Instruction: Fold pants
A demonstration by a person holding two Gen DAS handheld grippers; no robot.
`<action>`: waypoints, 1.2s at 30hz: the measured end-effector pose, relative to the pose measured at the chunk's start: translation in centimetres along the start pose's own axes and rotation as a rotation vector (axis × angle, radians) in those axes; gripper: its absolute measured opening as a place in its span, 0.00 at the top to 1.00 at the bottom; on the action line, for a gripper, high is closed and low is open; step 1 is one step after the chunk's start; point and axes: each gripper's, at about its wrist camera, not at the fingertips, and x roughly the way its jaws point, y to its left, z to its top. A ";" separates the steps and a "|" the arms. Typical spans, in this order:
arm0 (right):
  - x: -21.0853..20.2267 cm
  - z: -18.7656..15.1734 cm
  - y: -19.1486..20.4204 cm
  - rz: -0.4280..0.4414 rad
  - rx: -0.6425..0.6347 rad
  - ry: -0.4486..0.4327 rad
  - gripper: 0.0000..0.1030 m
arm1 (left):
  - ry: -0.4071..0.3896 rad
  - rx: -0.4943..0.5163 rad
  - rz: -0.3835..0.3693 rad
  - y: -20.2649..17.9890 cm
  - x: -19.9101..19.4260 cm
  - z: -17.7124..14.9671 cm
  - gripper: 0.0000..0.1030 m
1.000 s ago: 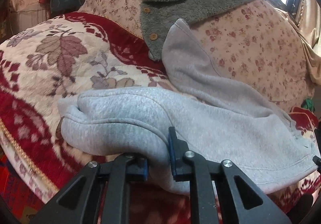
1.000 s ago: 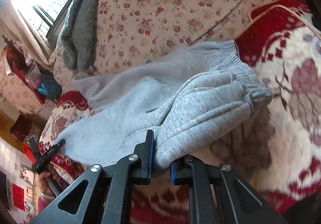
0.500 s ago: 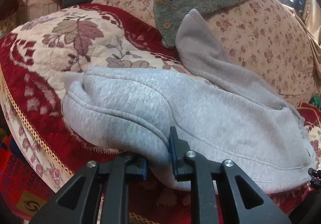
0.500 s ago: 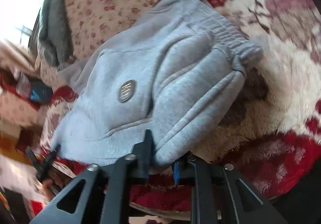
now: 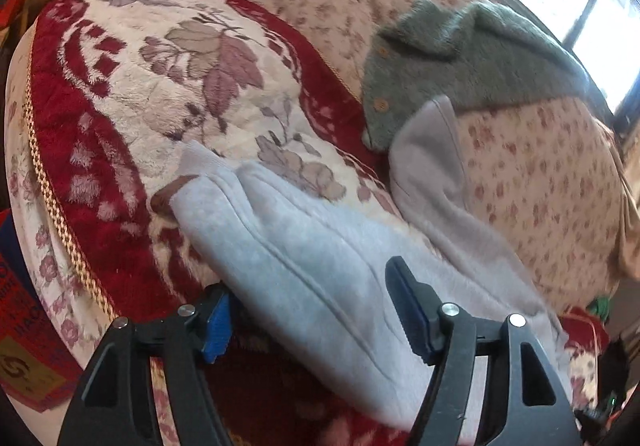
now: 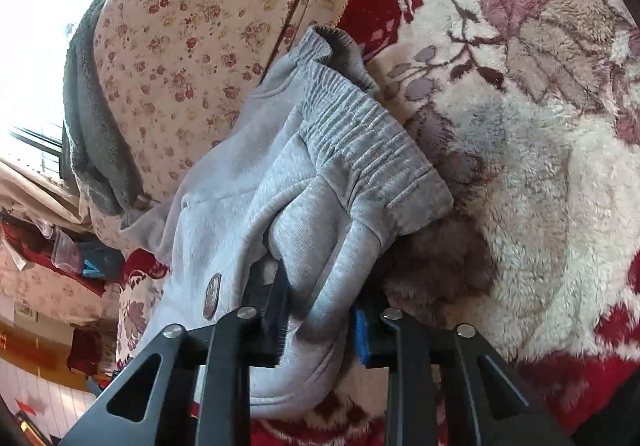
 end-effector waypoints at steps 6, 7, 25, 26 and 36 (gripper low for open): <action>-1.4 -0.1 0.6 -0.021 -0.066 -0.013 0.80 | -0.091 0.175 -0.025 -2.6 -0.6 2.0 0.80; -1.4 -0.1 0.7 -0.030 -0.075 -0.008 0.80 | -0.094 0.187 -0.047 -2.7 -0.9 2.2 0.81; -3.9 0.1 5.1 -0.523 -0.388 -0.056 0.38 | -0.003 0.201 0.259 2.1 -1.8 -0.1 0.28; -4.4 0.1 5.7 -0.529 -0.401 -0.075 0.38 | -0.020 0.203 0.254 1.6 -2.3 0.2 0.26; -1.7 -0.1 13.4 -0.283 -0.530 -0.020 0.29 | -0.039 0.260 0.204 -2.7 -1.4 1.0 0.16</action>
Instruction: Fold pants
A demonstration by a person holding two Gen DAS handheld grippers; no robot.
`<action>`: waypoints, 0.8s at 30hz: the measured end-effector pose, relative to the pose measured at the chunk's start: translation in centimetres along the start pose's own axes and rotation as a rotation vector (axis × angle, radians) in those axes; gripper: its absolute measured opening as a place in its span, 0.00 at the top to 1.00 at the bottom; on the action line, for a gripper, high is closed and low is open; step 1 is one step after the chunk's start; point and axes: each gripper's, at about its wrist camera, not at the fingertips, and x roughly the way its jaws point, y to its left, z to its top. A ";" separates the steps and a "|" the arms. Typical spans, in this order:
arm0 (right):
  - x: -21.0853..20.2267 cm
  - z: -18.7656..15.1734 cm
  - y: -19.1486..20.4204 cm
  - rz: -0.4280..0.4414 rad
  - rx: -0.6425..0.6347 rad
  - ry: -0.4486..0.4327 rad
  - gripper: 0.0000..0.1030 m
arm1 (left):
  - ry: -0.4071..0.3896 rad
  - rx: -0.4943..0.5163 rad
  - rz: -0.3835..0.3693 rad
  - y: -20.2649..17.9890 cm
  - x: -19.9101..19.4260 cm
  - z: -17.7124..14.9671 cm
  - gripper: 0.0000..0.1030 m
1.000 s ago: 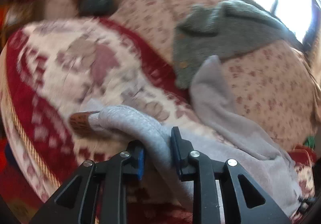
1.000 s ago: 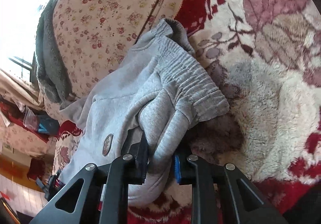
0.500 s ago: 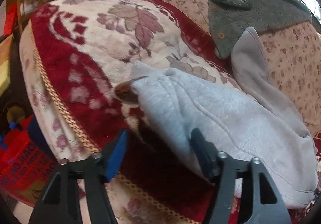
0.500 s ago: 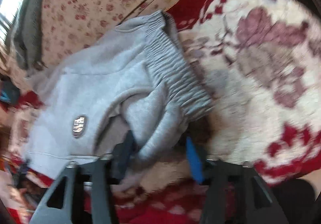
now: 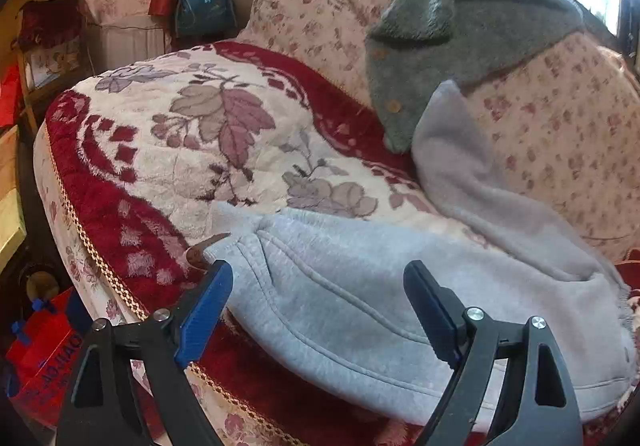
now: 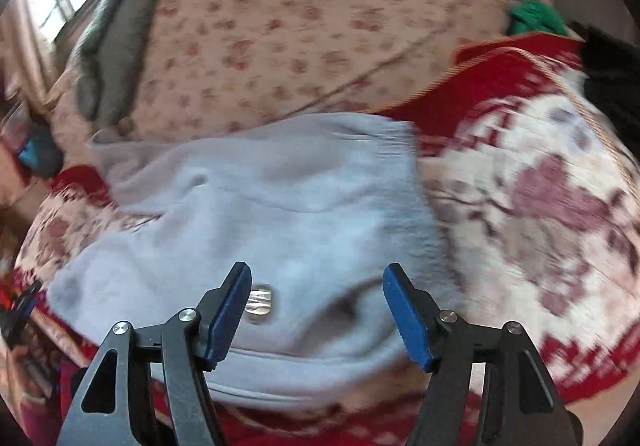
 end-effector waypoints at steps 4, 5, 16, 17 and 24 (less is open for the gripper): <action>1.7 0.1 3.6 0.044 -0.081 0.034 0.26 | 0.048 -0.020 0.094 1.6 2.2 -1.3 0.16; 1.9 0.0 4.3 0.050 -0.099 0.042 0.26 | 0.071 -0.031 0.117 2.2 2.8 -1.7 0.16; 4.6 0.4 7.6 0.110 -0.179 0.091 0.25 | 0.114 -0.063 0.125 4.3 2.1 -3.0 0.16; 4.7 0.5 7.8 0.115 -0.181 0.092 0.24 | 0.105 -0.064 0.109 4.0 1.7 -2.6 0.16; 6.1 3.2 9.4 0.121 -0.251 0.068 0.18 | 0.074 -0.048 -0.028 -0.2 1.2 1.1 0.11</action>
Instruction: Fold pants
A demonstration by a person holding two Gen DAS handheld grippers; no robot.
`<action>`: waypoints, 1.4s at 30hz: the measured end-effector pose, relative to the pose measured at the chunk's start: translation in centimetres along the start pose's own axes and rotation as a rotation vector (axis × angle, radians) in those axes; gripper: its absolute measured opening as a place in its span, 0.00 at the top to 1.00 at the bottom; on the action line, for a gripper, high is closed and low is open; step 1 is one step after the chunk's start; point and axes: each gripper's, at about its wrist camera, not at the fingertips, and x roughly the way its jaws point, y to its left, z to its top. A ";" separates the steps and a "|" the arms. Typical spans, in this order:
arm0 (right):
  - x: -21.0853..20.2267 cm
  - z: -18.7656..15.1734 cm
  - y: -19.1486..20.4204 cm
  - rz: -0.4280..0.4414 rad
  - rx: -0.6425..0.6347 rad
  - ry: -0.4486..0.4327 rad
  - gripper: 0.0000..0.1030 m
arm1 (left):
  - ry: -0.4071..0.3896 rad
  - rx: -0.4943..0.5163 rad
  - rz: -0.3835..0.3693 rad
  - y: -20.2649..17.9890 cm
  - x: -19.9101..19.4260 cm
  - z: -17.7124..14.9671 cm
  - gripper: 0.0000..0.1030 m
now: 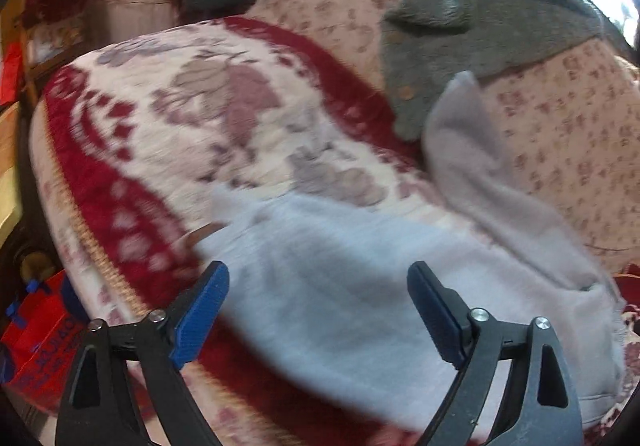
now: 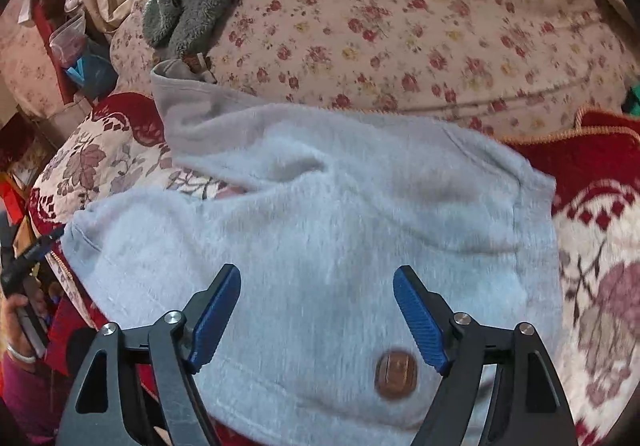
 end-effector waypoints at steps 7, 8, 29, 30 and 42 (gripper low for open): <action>1.6 3.8 0.0 0.009 -0.061 -0.024 0.17 | 0.041 0.019 -0.115 -4.9 2.4 2.0 0.10; 1.9 4.3 -0.1 0.002 -0.071 -0.026 0.17 | 0.051 0.024 -0.129 -5.6 2.8 2.3 0.10; 16.5 16.4 -8.1 -0.194 -0.432 0.150 0.16 | 0.049 0.212 -0.198 -17.2 13.1 16.7 0.06; 17.4 16.7 -8.4 -0.174 -0.448 0.173 0.16 | 0.062 0.216 -0.192 -17.6 14.1 17.2 0.06; 24.0 16.3 -6.8 -0.063 -0.642 0.376 0.49 | 0.151 0.241 -0.140 -20.7 21.8 19.7 0.06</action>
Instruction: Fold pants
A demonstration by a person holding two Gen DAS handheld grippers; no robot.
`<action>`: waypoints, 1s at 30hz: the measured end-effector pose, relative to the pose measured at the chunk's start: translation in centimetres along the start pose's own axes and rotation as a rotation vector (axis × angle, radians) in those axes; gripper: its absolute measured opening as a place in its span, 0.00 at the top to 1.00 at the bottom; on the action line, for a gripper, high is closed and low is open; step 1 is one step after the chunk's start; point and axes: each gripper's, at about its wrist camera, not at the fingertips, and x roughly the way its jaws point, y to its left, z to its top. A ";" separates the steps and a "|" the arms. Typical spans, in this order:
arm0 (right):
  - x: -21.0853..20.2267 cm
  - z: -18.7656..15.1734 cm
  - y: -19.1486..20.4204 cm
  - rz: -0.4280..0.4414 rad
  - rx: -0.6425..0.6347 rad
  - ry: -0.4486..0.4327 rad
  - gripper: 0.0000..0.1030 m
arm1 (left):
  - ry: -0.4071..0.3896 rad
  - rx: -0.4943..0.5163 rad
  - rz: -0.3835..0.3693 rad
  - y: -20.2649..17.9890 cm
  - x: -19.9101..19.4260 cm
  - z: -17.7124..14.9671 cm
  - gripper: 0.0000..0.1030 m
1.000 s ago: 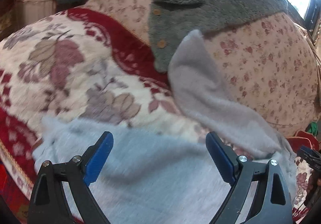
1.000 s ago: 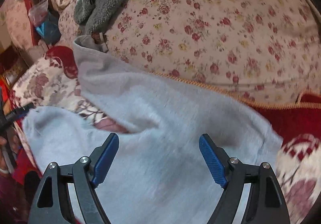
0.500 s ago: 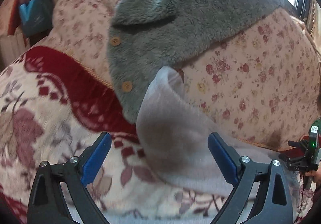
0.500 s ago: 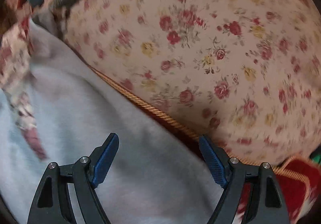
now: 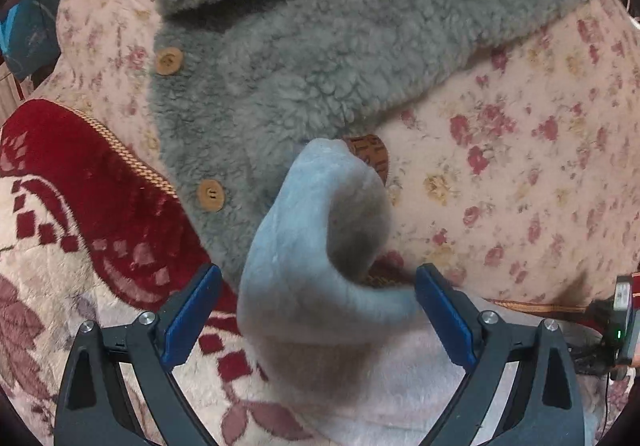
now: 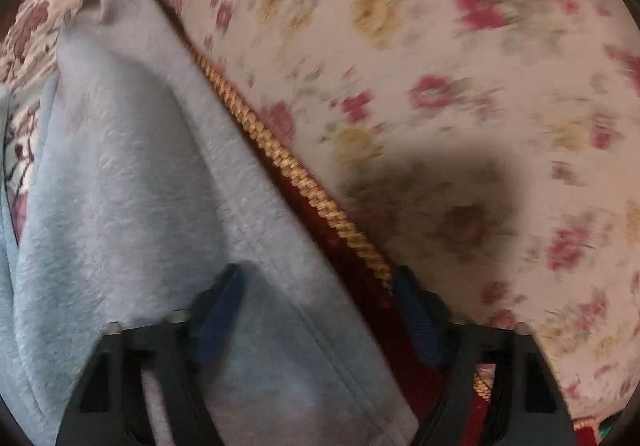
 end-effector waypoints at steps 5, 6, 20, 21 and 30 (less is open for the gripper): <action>-0.1 0.0 2.1 -0.098 -0.063 -0.006 0.82 | 0.010 0.023 0.004 -0.7 2.1 0.4 0.14; -0.5 -0.2 2.5 -0.129 -0.079 -0.010 0.85 | 0.003 0.025 0.013 -0.8 2.2 0.3 0.41; -17.5 -3.8 5.7 -0.428 -0.037 -0.218 0.91 | -0.172 -0.053 -0.098 1.5 -9.7 -2.1 0.88; -19.5 -4.2 7.4 -0.434 -0.029 -0.237 0.91 | -0.190 -0.054 -0.112 1.6 -11.3 -2.9 0.88; -26.1 -12.3 16.8 -0.340 -0.037 -0.314 0.91 | -0.226 -0.121 -0.201 6.8 -19.6 -13.8 0.88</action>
